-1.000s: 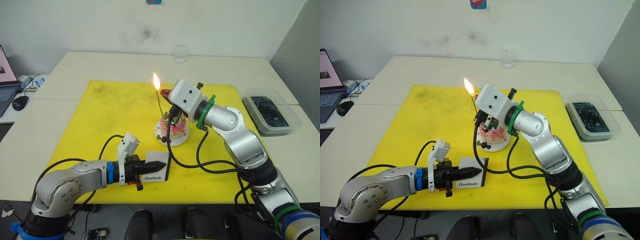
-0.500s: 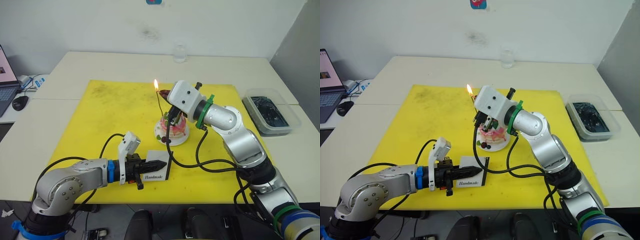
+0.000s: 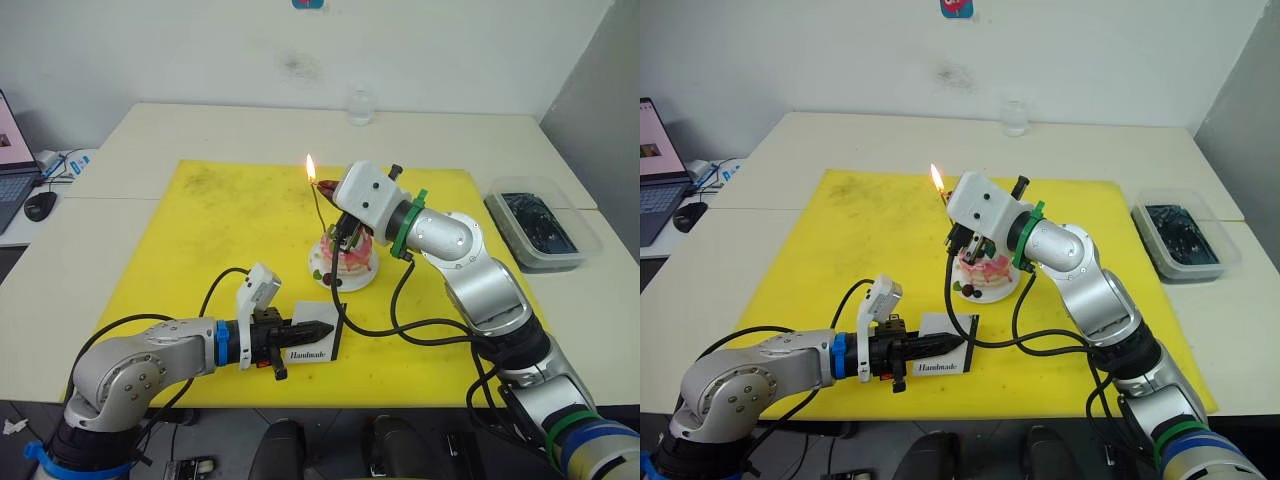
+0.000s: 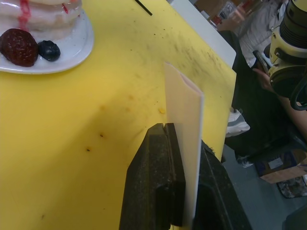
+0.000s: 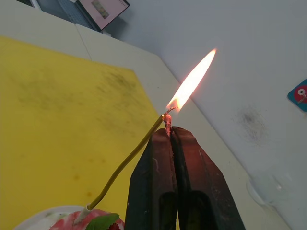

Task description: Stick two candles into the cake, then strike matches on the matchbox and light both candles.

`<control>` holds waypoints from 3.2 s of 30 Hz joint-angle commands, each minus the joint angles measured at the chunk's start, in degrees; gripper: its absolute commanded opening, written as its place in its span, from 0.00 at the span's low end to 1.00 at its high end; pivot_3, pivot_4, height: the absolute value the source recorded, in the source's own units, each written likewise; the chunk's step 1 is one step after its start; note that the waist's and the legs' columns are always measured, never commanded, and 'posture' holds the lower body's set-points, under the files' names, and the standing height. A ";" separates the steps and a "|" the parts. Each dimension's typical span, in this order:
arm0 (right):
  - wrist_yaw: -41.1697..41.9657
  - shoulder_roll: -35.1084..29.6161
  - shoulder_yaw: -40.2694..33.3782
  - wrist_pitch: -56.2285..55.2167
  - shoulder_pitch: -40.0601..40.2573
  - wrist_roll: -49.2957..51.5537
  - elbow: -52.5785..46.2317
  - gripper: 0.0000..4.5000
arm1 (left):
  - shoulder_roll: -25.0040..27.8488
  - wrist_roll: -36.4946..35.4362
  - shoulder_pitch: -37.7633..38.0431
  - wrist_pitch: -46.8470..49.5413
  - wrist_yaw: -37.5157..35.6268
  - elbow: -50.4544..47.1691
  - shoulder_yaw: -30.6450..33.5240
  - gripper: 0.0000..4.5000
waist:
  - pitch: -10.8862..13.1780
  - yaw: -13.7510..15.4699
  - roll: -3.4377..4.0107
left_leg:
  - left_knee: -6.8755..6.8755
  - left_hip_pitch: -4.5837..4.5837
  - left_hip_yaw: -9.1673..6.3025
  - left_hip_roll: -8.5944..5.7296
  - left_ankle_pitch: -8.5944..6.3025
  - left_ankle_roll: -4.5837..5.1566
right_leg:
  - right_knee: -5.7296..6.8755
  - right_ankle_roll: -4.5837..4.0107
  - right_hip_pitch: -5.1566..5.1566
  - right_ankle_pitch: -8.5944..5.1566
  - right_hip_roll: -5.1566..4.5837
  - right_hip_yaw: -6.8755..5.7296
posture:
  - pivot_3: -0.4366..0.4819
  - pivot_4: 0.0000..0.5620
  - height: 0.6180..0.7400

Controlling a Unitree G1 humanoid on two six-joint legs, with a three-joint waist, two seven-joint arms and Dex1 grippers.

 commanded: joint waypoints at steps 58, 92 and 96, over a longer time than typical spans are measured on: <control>-15.62 -11.19 -44.04 8.51 19.74 5.48 8.52 0.00 | -5.83 2.01 -1.78 -1.48 0.54 -0.31 -3.71 0.00 | 0.03 -0.18 0.09 | -0.03 0.04 0.07 -0.06 0.00 0.01 | 0.01 0.03 0.01 0.01 0.10 0.10 | 0.48 0.27 1.00; -10.99 -13.29 -44.41 4.07 29.50 18.79 -12.26 0.99 | -6.38 1.56 -0.07 -1.30 1.77 -1.41 -2.87 0.00 | 0.07 -0.04 0.18 | -0.03 0.04 0.03 -0.04 0.00 0.01 | 0.00 0.06 0.04 0.01 0.17 0.07 | 0.48 0.27 1.00; -7.42 -12.11 -42.85 9.67 35.26 26.57 -19.50 0.99 | -6.07 1.47 0.07 -1.24 1.61 -1.43 -2.73 0.00 | 0.07 0.03 0.18 | -0.02 0.04 0.00 -0.01 0.00 0.01 | -0.01 0.05 0.07 0.00 0.13 0.05 | 0.48 0.27 1.00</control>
